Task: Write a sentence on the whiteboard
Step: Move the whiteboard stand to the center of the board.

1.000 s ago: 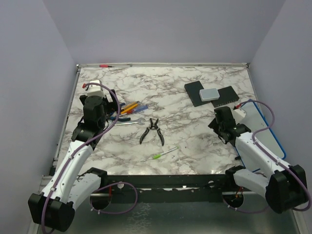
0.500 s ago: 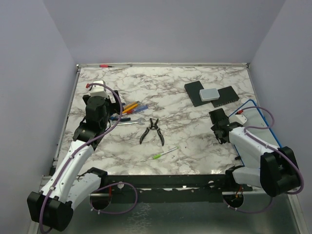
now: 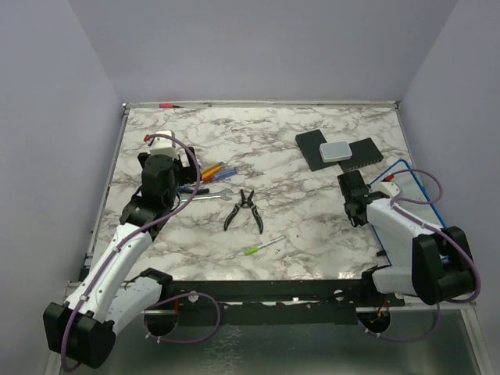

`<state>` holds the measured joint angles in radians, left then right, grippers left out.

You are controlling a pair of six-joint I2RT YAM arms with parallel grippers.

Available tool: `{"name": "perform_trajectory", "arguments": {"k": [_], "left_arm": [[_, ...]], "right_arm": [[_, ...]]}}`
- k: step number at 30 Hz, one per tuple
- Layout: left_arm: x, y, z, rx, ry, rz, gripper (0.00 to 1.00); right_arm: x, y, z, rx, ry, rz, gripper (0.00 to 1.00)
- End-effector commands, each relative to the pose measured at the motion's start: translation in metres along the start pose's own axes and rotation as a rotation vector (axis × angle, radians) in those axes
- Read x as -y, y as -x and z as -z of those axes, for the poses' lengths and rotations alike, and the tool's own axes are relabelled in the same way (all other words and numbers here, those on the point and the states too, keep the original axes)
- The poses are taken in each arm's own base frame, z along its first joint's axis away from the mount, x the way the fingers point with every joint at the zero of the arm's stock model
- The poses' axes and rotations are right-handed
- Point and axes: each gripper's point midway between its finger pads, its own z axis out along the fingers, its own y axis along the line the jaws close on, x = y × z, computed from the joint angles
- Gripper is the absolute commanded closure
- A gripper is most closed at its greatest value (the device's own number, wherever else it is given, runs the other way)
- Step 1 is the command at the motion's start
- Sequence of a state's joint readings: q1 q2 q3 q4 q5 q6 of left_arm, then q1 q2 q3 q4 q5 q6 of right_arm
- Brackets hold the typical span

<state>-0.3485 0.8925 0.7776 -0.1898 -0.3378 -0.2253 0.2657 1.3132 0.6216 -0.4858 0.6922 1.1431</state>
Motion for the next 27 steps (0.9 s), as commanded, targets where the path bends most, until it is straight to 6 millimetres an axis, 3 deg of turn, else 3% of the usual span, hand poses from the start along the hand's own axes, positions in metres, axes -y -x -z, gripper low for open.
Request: {"name": "perform_trajectory", "arguments": {"k": [1,6,20,25,27], "left_arm": [[0.002,-0.007,-0.002,-0.017,-0.012,-0.015,0.01],[0.004,-0.009,-0.003,-0.025,-0.019,-0.016,0.01],[0.007,-0.011,-0.004,-0.033,-0.03,-0.02,0.01],[0.007,-0.011,-0.004,-0.031,-0.029,-0.021,0.01],[0.006,-0.011,-0.004,-0.032,-0.027,-0.02,0.01]], "right_arm": [[0.001,0.013,-0.003,0.049,-0.011,-0.027,0.54],[0.004,0.014,-0.008,0.049,-0.02,-0.033,0.66],[0.014,0.01,-0.02,0.017,-0.042,-0.041,0.68],[0.011,0.009,-0.021,0.01,-0.036,-0.022,0.95],[0.01,0.008,-0.021,0.001,-0.038,-0.006,1.0]]}}
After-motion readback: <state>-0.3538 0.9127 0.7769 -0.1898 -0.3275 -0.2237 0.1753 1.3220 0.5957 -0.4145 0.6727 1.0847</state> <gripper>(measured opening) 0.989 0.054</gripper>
